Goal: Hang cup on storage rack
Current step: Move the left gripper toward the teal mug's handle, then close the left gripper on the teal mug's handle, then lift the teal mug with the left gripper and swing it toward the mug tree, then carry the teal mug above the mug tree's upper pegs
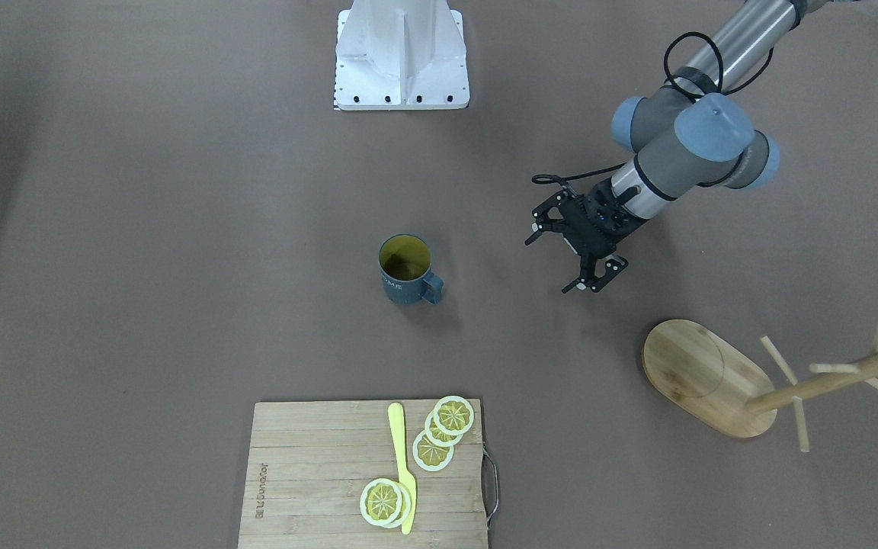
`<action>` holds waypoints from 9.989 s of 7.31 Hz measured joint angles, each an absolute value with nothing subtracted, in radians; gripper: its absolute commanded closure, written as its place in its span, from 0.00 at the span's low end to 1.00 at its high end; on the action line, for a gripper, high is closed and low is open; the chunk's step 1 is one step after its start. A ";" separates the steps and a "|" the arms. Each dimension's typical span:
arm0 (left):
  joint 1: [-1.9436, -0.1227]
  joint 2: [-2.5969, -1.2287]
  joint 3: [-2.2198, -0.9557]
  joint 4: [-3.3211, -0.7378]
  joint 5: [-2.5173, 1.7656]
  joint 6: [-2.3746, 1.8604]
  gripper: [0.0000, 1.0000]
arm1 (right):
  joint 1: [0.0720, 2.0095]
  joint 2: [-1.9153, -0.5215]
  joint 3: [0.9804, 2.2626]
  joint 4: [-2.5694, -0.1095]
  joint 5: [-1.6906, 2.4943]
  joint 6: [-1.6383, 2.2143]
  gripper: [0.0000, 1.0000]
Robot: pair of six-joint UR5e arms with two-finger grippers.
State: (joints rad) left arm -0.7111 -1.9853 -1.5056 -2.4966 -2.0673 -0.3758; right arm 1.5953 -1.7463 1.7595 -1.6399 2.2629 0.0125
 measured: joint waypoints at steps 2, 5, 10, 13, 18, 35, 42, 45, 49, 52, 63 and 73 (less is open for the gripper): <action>-0.649 -2.029 -1.474 -2.557 -1.924 -0.384 0.03 | 1.598 -1.746 1.759 -1.640 2.264 0.016 0.00; -0.560 -2.067 -1.383 -2.725 -1.700 -0.386 0.03 | 1.600 -1.741 1.760 -1.640 2.265 0.020 0.00; -0.486 -2.095 -1.338 -2.786 -1.550 -0.531 0.10 | 1.600 -1.738 1.762 -1.640 2.266 0.021 0.00; -0.486 -2.122 -1.305 -2.779 -1.545 -0.591 0.16 | 1.600 -1.737 1.761 -1.640 2.266 0.021 0.00; -0.497 -2.160 -1.253 -2.777 -1.546 -0.621 0.29 | 1.600 -1.736 1.764 -1.640 2.266 0.022 0.00; -0.506 -2.189 -1.231 -2.833 -1.555 -0.626 1.00 | 1.600 -1.733 1.761 -1.640 2.267 0.021 0.00; -0.515 -2.197 -1.309 -2.843 -1.556 -0.946 1.00 | 1.600 -1.737 1.759 -1.640 2.264 0.017 0.00; -0.517 -2.199 -1.348 -2.848 -1.617 -1.206 1.00 | 1.600 -1.728 1.776 -1.637 2.262 0.007 0.00; -0.530 -2.200 -1.357 -2.868 -1.664 -1.508 1.00 | 1.599 -1.684 1.787 -1.638 2.265 0.006 0.00; -0.579 -2.198 -1.356 -2.941 -1.669 -1.784 1.00 | 1.598 -1.682 1.781 -1.637 2.264 0.004 0.00; -0.691 -2.143 -1.255 -3.368 -1.416 -2.771 1.00 | 1.598 -1.685 1.778 -1.637 2.260 0.004 0.00; -0.845 -1.966 -1.170 -3.513 -1.453 -2.961 1.00 | 1.598 -1.681 1.779 -1.637 2.259 0.005 0.00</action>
State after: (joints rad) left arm -0.8447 -1.9656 -1.1701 -3.5132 -1.4531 -2.9606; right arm 1.5984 -1.6813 1.7795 -1.6368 2.2585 0.0046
